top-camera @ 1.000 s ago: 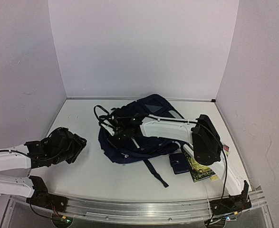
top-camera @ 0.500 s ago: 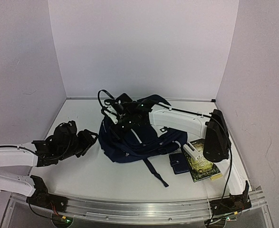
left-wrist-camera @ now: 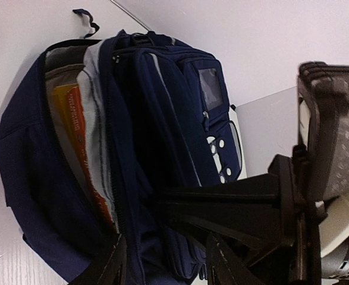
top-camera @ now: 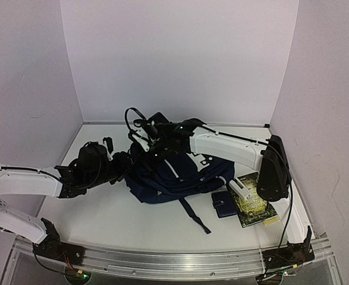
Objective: Pack the student bag
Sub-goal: Adjust the student bag at the center of the board, then zip the student bag at the center of the board.
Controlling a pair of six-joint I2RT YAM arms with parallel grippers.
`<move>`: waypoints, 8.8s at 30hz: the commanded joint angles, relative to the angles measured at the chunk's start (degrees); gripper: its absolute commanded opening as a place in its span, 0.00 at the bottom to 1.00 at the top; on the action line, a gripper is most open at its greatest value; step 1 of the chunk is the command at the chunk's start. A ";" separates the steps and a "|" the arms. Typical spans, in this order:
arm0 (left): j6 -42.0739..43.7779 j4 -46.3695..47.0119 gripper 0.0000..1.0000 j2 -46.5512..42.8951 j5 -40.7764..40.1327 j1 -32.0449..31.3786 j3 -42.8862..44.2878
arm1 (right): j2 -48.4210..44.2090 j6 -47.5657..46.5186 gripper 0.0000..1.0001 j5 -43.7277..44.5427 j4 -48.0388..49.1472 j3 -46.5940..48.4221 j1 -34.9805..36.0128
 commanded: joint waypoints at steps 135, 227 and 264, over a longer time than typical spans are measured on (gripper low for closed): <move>31.74 -4.67 0.14 27.41 -15.10 -19.86 10.14 | -32.67 -1.12 0.65 -19.90 3.44 -35.08 -11.66; 26.69 0.64 0.00 6.17 14.36 -9.33 5.36 | -21.38 -32.29 0.43 -14.75 16.09 -41.15 -3.68; 24.18 -0.28 0.00 8.91 18.80 -2.77 5.96 | -27.07 -27.58 0.60 -15.57 14.21 -37.92 -4.46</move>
